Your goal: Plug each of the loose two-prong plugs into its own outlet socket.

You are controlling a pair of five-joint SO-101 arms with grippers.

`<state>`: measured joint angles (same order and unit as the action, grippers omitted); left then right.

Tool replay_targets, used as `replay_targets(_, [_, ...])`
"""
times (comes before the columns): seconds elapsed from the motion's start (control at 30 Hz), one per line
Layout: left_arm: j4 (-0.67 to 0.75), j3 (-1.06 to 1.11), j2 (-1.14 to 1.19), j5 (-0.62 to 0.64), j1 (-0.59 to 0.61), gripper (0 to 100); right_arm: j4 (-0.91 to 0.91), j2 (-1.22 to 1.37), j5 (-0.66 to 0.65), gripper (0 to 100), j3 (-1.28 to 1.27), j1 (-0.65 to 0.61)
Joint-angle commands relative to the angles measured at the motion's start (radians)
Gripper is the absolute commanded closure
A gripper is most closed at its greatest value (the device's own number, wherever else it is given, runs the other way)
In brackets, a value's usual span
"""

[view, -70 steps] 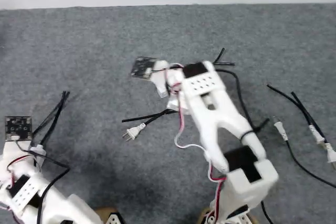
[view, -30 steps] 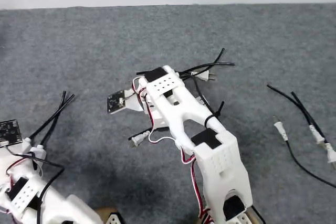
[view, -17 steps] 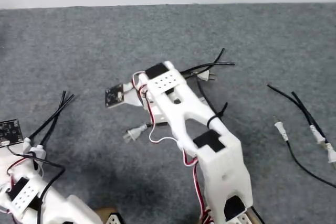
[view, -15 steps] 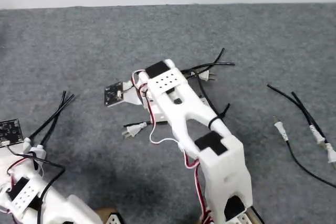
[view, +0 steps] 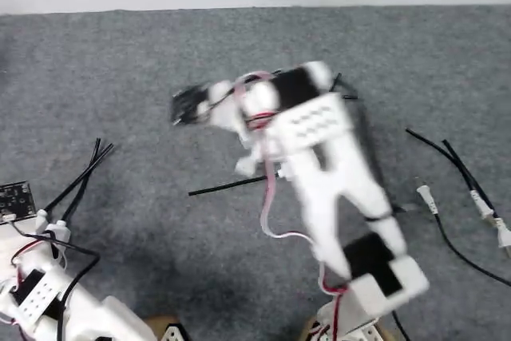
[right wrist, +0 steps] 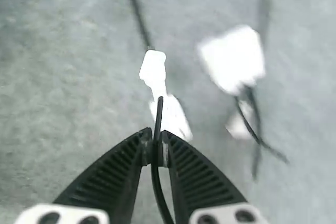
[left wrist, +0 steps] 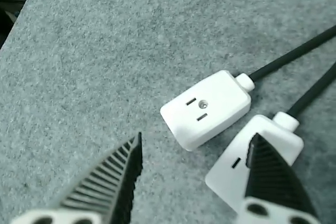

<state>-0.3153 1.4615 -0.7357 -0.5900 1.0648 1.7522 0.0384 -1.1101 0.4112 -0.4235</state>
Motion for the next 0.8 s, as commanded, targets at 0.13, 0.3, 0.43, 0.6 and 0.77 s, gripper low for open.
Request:
replay_targets(0.13, [-0.15, -0.127, 0.003, 0.009, -0.029, 69, 0.042, -0.165, -0.129, 98.9, 0.015, 0.389])
replay_targets(0.3, [-0.505, -0.371, 0.003, 0.054, -0.132, 69, -0.008, -0.165, -0.258, 98.9, -0.068, 0.616])
replay_targets(0.43, [-0.684, -0.518, 0.003, 0.092, -0.278, 69, -0.142, -0.165, -0.339, 98.9, -0.184, 0.789])
replay_targets(0.6, [-0.786, -0.565, 0.005, 0.098, -0.552, 69, -0.378, -0.165, -0.431, 98.9, -0.419, 0.947])
replay_targets(0.77, [-0.792, -0.578, 0.005, 0.15, -0.848, 69, -0.595, -0.165, -0.462, 98.9, -0.612, 1.024])
